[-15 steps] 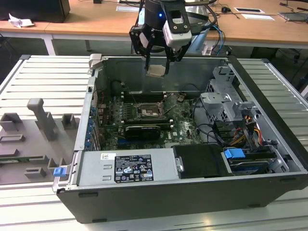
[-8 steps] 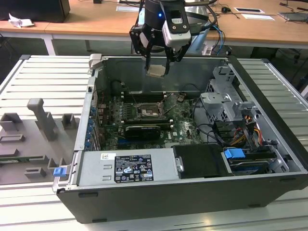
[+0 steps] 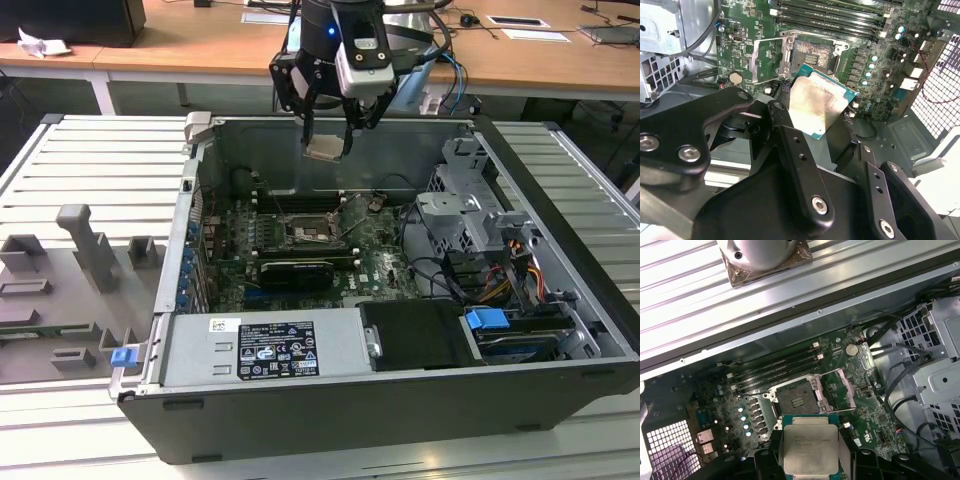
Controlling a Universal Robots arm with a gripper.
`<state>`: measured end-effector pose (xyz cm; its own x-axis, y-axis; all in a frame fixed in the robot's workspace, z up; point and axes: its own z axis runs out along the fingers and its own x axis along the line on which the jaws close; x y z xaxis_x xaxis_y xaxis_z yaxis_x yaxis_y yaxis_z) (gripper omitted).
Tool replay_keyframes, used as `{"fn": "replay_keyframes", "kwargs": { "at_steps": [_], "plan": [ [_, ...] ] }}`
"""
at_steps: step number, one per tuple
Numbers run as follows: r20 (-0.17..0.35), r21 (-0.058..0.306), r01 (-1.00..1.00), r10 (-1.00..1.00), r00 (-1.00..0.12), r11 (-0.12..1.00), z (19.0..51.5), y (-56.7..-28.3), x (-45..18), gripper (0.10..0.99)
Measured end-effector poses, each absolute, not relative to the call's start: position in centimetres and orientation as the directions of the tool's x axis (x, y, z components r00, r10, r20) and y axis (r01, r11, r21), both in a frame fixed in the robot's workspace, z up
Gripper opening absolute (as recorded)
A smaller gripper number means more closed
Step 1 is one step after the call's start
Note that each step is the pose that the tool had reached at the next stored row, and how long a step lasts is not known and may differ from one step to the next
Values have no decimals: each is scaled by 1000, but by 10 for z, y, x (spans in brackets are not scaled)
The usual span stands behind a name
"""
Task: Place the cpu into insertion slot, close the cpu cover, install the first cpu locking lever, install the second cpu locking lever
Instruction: 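Place the cpu into insertion slot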
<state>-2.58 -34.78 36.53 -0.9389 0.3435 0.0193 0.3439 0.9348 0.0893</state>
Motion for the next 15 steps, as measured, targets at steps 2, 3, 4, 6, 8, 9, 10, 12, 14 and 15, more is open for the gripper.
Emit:
{"fn": "replay_keyframes", "kwargs": {
  "at_steps": [2, 3, 4, 6, 8, 9, 10, 12, 14, 15],
  "plan": [
    [19, 89, 350, 350, -937, 932, 365, -348, -26, 533],
    [19, 89, 353, 353, -935, 931, 365, -348, -26, 533],
    [19, 89, 356, 356, -934, 930, 365, -348, -26, 533],
    [19, 89, 365, 364, -931, 927, 365, -348, -26, 533],
    [19, 89, 372, 372, -928, 924, 365, -348, -26, 533],
    [19, 89, 375, 375, -927, 923, 365, -348, -26, 533],
    [19, 89, 378, 378, -926, 921, 365, -348, -26, 533],
    [19, 89, 388, 388, -921, 917, 365, -348, -26, 533],
    [19, 89, 395, 395, -919, 914, 365, -348, -26, 533],
    [19, 89, 398, 398, -917, 913, 365, -348, -26, 533]
  ]
}}
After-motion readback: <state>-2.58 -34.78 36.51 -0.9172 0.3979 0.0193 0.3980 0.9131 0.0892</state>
